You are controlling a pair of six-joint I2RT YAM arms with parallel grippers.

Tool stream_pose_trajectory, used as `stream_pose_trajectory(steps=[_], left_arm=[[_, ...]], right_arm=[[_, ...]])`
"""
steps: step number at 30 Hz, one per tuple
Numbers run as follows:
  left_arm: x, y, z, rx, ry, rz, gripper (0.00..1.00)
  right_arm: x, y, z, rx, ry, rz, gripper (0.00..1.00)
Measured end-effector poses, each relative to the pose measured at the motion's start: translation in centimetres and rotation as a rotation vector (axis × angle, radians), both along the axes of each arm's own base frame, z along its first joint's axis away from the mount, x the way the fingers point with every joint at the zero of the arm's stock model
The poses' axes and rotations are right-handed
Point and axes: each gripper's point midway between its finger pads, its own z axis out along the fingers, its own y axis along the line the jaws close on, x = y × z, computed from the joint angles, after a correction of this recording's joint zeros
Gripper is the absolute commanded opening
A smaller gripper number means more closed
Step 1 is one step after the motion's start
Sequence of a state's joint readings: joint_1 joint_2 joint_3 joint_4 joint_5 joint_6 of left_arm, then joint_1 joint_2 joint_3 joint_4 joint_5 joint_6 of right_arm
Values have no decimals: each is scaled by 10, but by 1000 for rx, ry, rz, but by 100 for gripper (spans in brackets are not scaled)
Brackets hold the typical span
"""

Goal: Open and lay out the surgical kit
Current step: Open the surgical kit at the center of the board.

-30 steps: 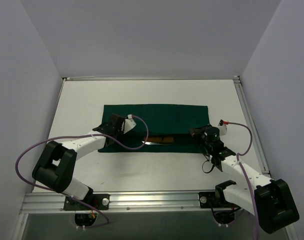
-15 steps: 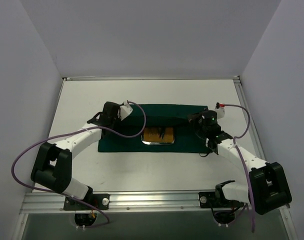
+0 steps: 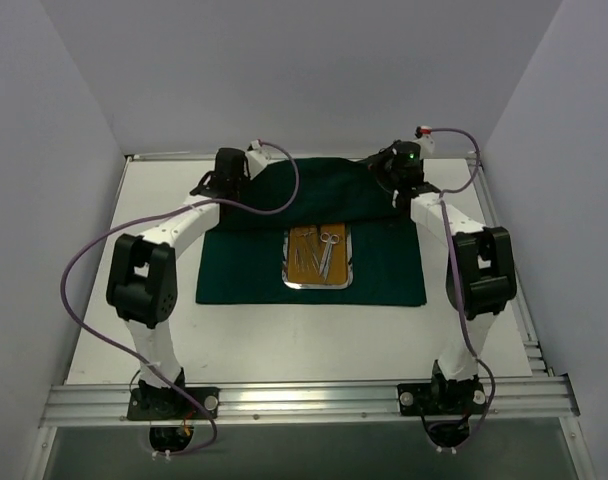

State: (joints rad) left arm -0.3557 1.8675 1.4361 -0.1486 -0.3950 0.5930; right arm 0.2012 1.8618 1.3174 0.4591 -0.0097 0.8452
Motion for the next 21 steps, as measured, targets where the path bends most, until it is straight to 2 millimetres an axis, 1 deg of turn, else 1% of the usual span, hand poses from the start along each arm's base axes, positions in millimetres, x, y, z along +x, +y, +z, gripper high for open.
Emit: stream_pose_trajectory(steps=[2, 5, 7, 11, 15, 18, 21], left_arm=[[24, 1, 2, -4, -34, 21, 2], [55, 5, 3, -3, -72, 49, 2], [74, 7, 4, -3, -96, 63, 2], [106, 8, 11, -16, -160, 80, 2], [131, 6, 22, -29, -221, 91, 2], [144, 2, 21, -28, -241, 87, 2], [152, -1, 11, -23, -239, 84, 3]], right_arm=[[23, 0, -4, -5, -3, -2, 0], [53, 0, -7, -3, -22, -10, 0], [73, -1, -5, 1, -42, -17, 0], [107, 0, 7, 10, -102, -28, 0], [130, -1, 14, 19, -145, -44, 0], [141, -5, -1, 23, -136, -58, 0], [146, -7, -18, 26, -117, -72, 0]])
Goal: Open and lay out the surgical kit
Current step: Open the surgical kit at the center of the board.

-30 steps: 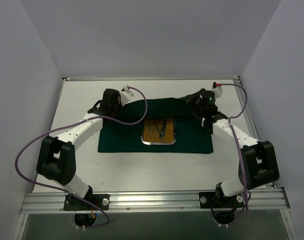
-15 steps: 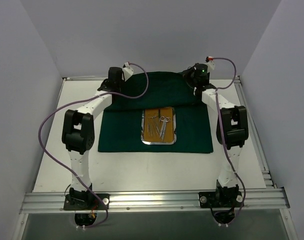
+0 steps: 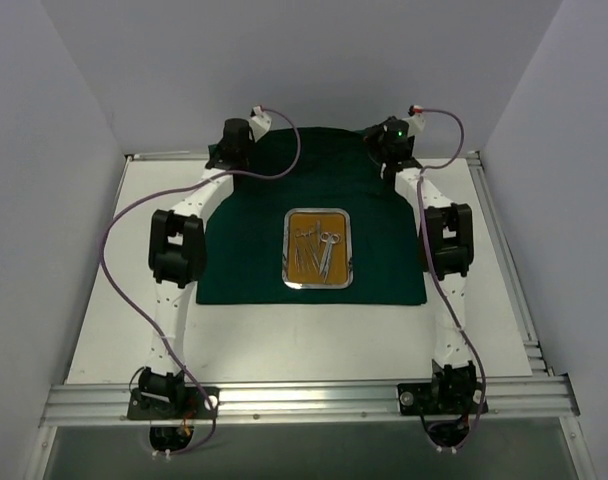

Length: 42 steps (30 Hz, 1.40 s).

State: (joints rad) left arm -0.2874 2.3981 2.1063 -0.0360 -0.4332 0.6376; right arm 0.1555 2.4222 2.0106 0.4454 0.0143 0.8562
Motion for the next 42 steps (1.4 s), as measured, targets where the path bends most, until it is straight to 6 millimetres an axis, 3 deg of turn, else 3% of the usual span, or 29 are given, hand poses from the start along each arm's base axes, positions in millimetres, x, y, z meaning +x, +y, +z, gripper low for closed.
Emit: stream_pose_trajectory(steps=[8, 12, 16, 18, 23, 25, 29, 33, 35, 38, 41, 42], left_arm=[[13, -3, -49, 25, 53, -2, 2], [15, -2, -66, 47, 76, 3, 5], [25, 1, -73, 61, 60, 22, 27], [33, 2, -73, 59, 38, 37, 46], [45, 9, -63, 50, -9, 77, 88], [47, 11, -56, 39, -29, 91, 97], [51, 19, -28, 0, -84, 123, 94], [54, 38, -4, -63, -128, 165, 94], [53, 54, 1, -88, -123, 190, 94], [40, 75, -8, -107, -40, 209, 99], [4, 85, -29, -137, 139, 187, 100], [-15, 85, -37, -156, 206, 171, 95]], right_arm=[[7, -5, -56, 39, 67, -26, 4], [10, -7, -81, 58, 98, -38, 19], [18, -10, -94, 76, 100, -49, 37], [23, -12, -96, 82, 91, -53, 48], [41, -20, -82, 105, 38, -68, 63], [46, -25, -68, 106, 7, -73, 70], [53, -38, -44, 86, -43, -84, 78], [51, -55, -42, 29, -23, -99, 79], [45, -66, -45, -16, 17, -101, 79], [16, -86, -49, -115, 129, -93, 79], [-34, -102, -45, -223, 254, -71, 78], [-53, -107, -40, -259, 285, -62, 76]])
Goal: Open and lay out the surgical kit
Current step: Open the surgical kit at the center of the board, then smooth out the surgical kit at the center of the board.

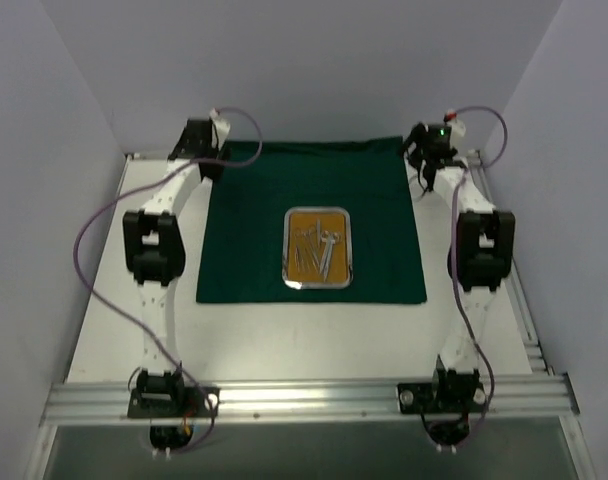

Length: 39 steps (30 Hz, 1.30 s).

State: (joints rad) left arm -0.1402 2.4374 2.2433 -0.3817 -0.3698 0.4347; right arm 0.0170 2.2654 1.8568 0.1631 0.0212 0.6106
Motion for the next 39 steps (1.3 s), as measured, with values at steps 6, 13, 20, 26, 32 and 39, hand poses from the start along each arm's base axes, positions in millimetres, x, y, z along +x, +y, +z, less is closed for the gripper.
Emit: stream_pose_trajectory(steps=[6, 13, 20, 26, 32, 39], left_arm=[[-132, -14, 0, -199, 276, -95, 94], [-249, -6, -60, -341, 552, -60, 94], [-318, -10, -121, -414, 796, -10, 94], [-316, -12, -122, -427, 785, -11, 78], [-318, -27, -122, -439, 797, -60, 54], [-317, -47, -122, -506, 818, -125, 3]], right_arm=[[-125, -20, 12, -139, 182, 45, 73], [-275, -22, -72, -173, 511, 94, 70], [-349, -25, -114, -124, 665, 106, 66], [-355, -18, -120, -84, 676, 130, 58], [-352, -13, -119, -61, 659, 151, 45], [-342, -5, -123, -29, 624, 180, 14]])
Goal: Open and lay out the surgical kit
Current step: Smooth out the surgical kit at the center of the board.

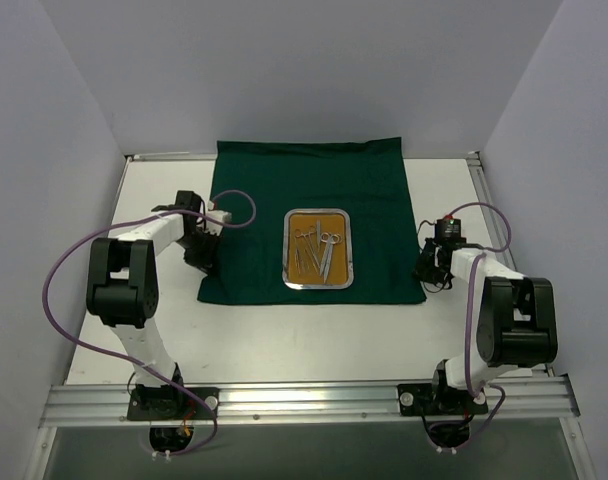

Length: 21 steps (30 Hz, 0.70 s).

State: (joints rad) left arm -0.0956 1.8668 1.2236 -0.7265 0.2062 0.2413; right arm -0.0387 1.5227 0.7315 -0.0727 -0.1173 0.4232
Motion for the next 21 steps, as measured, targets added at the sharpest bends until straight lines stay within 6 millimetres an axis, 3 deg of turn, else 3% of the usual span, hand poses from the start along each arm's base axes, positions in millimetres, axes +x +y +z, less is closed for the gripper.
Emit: stream_pose_trajectory(steps=[3, 9, 16, 21], left_arm=[[-1, -7, 1, -42, 6, -15, 2], [-9, -7, 1, -63, 8, -39, 2], [-33, 5, 24, -18, -15, -108, 2], [-60, 11, 33, 9, 0, -165, 2]], right_arm=[[0, 2, -1, 12, -2, -4, 0], [-1, 3, 15, 18, -37, -14, 0], [-7, 4, 52, 26, -119, -30, 0], [-17, 6, 65, 44, -128, -56, 0]])
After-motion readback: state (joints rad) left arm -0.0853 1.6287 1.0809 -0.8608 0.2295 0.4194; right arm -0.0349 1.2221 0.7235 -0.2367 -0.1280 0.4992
